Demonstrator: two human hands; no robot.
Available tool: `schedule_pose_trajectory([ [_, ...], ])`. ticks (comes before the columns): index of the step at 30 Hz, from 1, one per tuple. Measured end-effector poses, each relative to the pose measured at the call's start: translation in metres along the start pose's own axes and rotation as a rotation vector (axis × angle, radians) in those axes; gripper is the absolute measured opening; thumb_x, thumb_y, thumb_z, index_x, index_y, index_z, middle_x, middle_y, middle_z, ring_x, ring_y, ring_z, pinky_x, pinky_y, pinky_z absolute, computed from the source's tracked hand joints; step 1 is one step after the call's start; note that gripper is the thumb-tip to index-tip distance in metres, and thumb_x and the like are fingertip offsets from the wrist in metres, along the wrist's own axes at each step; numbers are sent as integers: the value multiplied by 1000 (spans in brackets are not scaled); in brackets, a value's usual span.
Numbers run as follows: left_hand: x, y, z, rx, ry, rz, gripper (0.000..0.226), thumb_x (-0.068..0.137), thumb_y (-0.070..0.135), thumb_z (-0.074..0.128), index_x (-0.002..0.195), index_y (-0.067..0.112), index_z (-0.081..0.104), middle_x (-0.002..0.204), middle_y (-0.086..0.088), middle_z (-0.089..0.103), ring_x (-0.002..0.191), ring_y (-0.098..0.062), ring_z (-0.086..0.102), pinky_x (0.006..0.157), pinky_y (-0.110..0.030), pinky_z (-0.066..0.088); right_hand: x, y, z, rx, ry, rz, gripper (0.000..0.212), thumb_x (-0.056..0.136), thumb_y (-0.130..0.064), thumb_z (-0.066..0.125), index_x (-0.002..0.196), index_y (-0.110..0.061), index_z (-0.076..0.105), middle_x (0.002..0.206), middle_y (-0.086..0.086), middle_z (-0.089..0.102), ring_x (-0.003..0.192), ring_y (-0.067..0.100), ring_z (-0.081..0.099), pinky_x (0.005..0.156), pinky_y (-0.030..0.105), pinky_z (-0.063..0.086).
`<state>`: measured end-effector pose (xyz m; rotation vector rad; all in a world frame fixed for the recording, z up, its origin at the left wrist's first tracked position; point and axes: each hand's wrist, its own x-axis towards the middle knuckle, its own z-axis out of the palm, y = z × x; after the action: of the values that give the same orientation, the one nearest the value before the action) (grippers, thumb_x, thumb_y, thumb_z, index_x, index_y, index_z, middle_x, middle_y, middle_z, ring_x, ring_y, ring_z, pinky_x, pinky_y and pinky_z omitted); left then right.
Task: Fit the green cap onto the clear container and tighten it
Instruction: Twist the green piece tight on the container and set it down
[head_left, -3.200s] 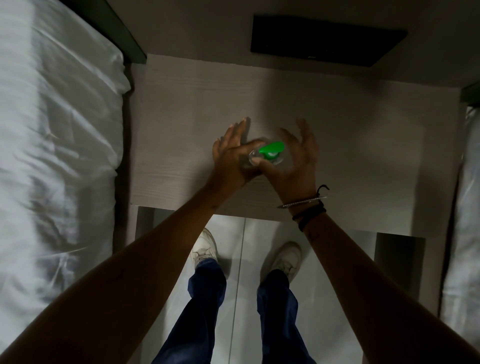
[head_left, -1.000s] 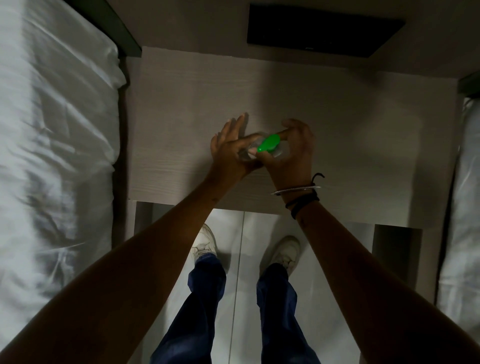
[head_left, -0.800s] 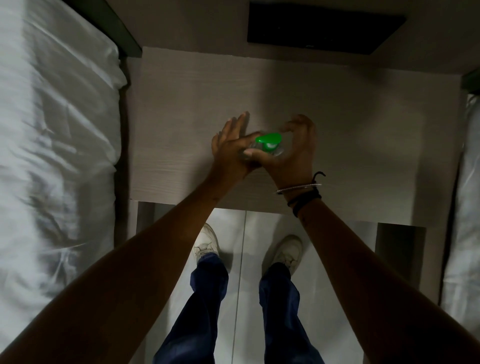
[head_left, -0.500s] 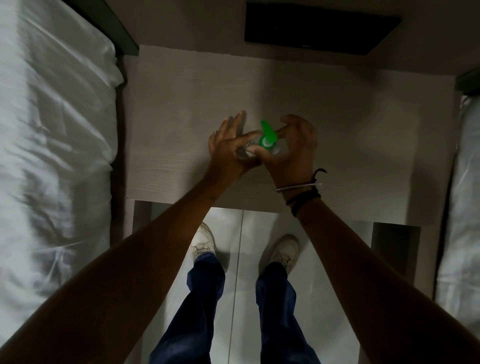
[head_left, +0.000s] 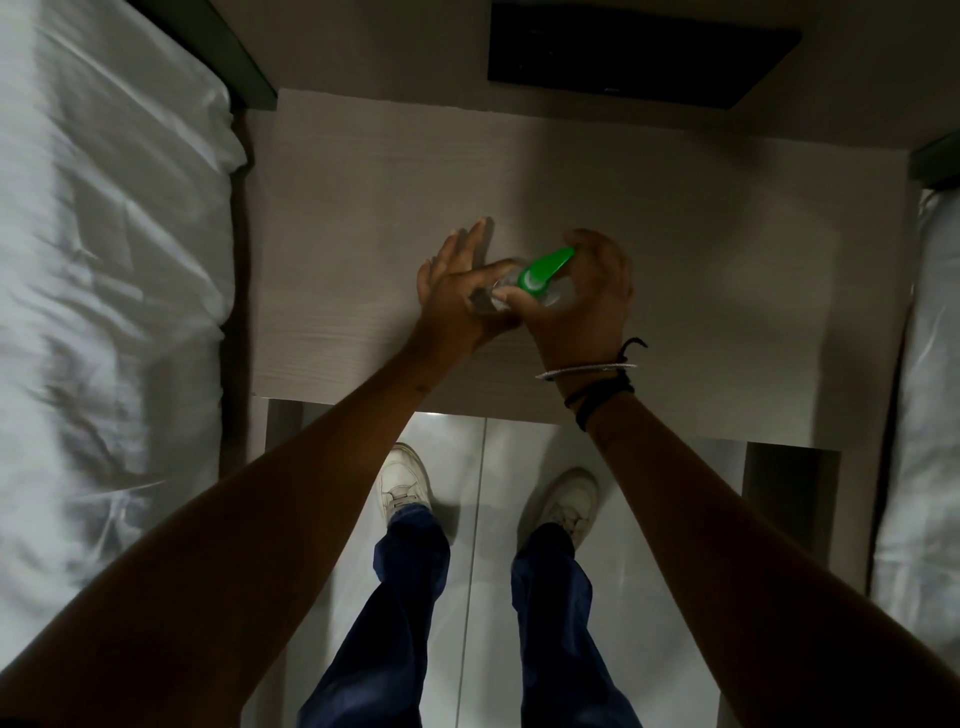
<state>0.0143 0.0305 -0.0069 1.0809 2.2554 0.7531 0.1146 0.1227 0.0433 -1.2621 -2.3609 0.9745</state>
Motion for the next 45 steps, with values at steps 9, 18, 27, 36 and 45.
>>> schedule_pose_trajectory([
  [9, 0, 2, -3, 21, -14, -11, 57, 75, 45, 71, 127, 29, 55, 158, -6, 14, 145, -29, 4, 113, -53, 1, 1, 12, -1, 112, -154, -47, 49, 66, -27, 83, 108, -8, 65, 145, 13, 44, 132, 29, 39, 109, 50, 35],
  [18, -1, 1, 2, 17, 14, 8, 53, 75, 46, 70, 122, 26, 59, 156, -11, 21, 144, -34, 11, 111, -57, 7, 1, 6, 7, 110, -20, 20, 61, 54, -38, 89, 99, -7, 61, 133, 15, 52, 125, 29, 46, 104, 50, 40],
  [27, 1, -1, 3, 17, 9, 13, 57, 72, 43, 74, 123, 24, 59, 156, -11, 21, 144, -35, 11, 112, -56, 6, -2, 16, 3, 121, -75, -74, 33, 65, -23, 85, 90, -8, 69, 131, 14, 57, 125, 34, 47, 102, 56, 39],
  [36, 1, 3, 2, 2, 16, 20, 59, 70, 51, 63, 122, 23, 60, 155, -12, 23, 143, -36, 12, 111, -55, 7, -1, 14, 2, 74, -111, -89, 56, 65, -31, 84, 113, -12, 63, 143, 15, 45, 132, 33, 39, 106, 56, 36],
  [45, -2, 1, 8, -53, 42, 13, 56, 69, 43, 72, 116, 14, 62, 153, -16, 28, 142, -39, 17, 109, -60, 10, 1, 4, 6, 7, 20, 13, 48, 57, -41, 84, 82, -8, 61, 114, 14, 62, 111, 32, 54, 94, 54, 43],
])
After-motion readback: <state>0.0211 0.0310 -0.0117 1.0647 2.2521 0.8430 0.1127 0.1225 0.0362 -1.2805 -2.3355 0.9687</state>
